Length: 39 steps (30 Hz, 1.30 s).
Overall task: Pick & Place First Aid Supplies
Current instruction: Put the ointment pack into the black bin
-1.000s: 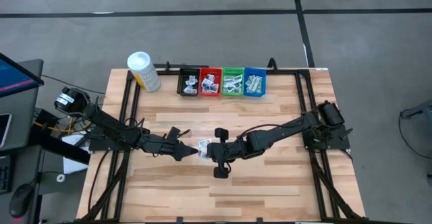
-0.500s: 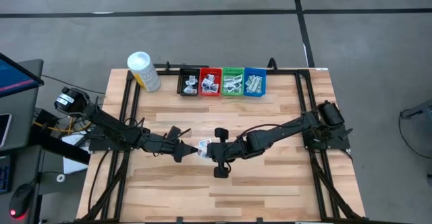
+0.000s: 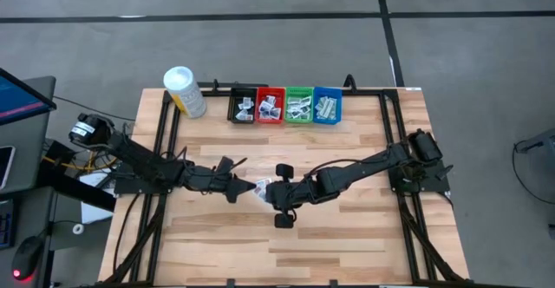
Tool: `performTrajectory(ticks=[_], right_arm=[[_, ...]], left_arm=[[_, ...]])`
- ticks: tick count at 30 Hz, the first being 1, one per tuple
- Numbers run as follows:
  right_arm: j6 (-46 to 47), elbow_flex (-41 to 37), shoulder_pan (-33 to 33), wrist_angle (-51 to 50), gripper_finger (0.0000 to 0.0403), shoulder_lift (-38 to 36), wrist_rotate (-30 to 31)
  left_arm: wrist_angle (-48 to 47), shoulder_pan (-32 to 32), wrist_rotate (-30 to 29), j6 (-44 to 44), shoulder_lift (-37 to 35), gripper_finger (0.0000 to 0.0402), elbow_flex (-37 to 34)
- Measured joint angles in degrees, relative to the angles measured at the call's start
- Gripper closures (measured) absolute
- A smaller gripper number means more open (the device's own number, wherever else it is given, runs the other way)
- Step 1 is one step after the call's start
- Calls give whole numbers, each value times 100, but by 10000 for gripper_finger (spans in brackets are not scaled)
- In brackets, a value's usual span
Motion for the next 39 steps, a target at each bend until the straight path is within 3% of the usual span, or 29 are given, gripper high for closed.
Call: performTrajectory(ticks=[9, 16, 25, 39], right_arm=[[99, 0, -13, -11, 249, 4, 4], [206, 0, -90, -20, 215, 9, 22], [206, 0, -350, -21, 203, 9, 35], [207, 0, -905, -17, 229, 11, 131]], left_arm=[[10, 586, 679, 490, 0, 395, 0], [17, 1219, 1339, 826, 1, 395, 0], [24, 2030, 2139, 1235, 0, 395, 0], [26, 3126, 3299, 2163, 0, 395, 0]])
